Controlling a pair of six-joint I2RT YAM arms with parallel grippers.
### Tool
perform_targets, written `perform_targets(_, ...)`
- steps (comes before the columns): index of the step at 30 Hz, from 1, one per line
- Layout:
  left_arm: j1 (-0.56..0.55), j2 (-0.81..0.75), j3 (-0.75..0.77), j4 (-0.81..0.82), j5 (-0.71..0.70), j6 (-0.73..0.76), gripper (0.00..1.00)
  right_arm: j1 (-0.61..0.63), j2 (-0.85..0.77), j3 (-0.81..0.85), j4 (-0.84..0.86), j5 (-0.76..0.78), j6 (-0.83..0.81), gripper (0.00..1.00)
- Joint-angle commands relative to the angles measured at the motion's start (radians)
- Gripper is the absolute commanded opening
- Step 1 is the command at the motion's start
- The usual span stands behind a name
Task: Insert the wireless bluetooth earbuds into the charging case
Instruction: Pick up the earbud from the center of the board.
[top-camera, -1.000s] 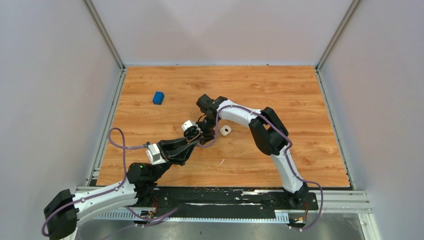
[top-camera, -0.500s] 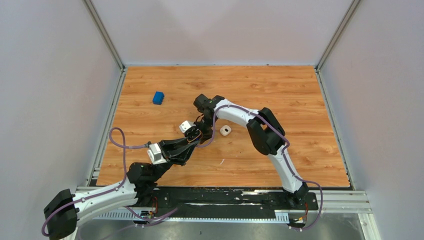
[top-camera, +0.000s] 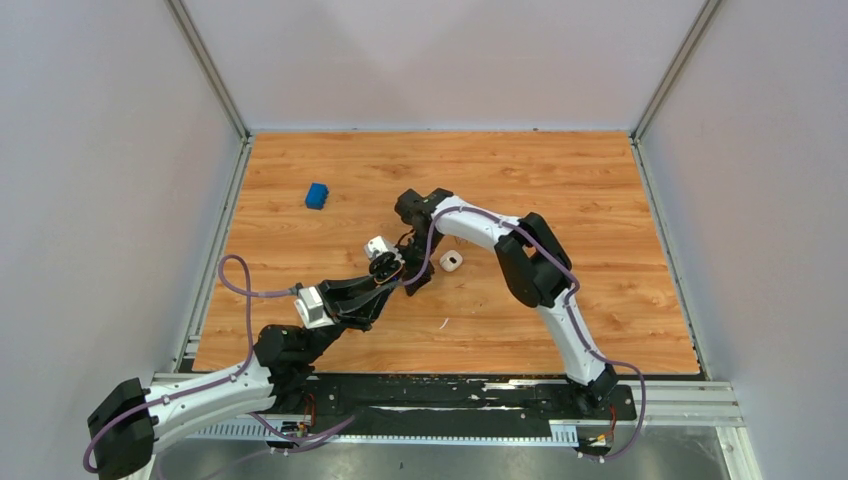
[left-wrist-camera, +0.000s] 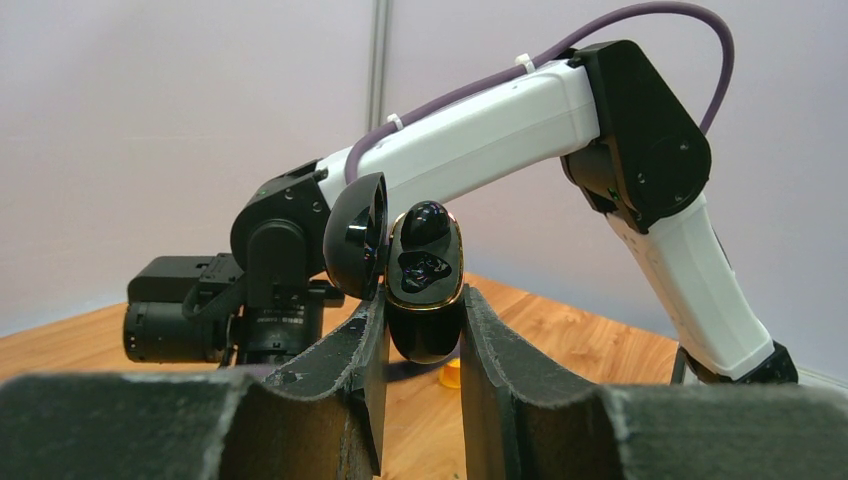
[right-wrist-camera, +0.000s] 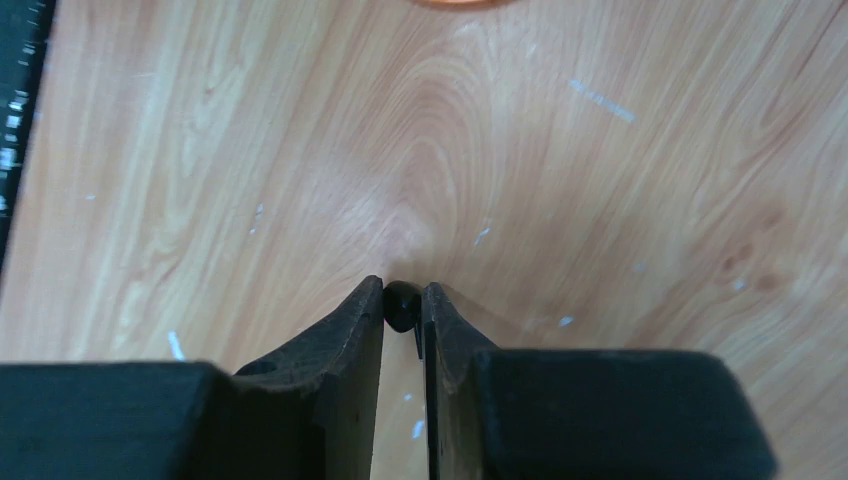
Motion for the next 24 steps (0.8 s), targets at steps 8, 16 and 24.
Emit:
perform_targets(8, 0.001, -0.025, -0.064, -0.014, -0.023, 0.031, 0.00, -0.216, -0.118, -0.088, -0.135, -0.462, 0.169, 0.16)
perform_targets(16, 0.002, 0.037, -0.065, 0.002, -0.050, 0.054, 0.00, -0.294, -0.239, -0.194, -0.172, -0.637, 0.159, 0.17)
perform_targets(24, 0.004, 0.126, -0.061, 0.009, -0.146, 0.088, 0.00, -0.395, -0.301, -0.132, -0.533, -0.854, -0.101, 0.18)
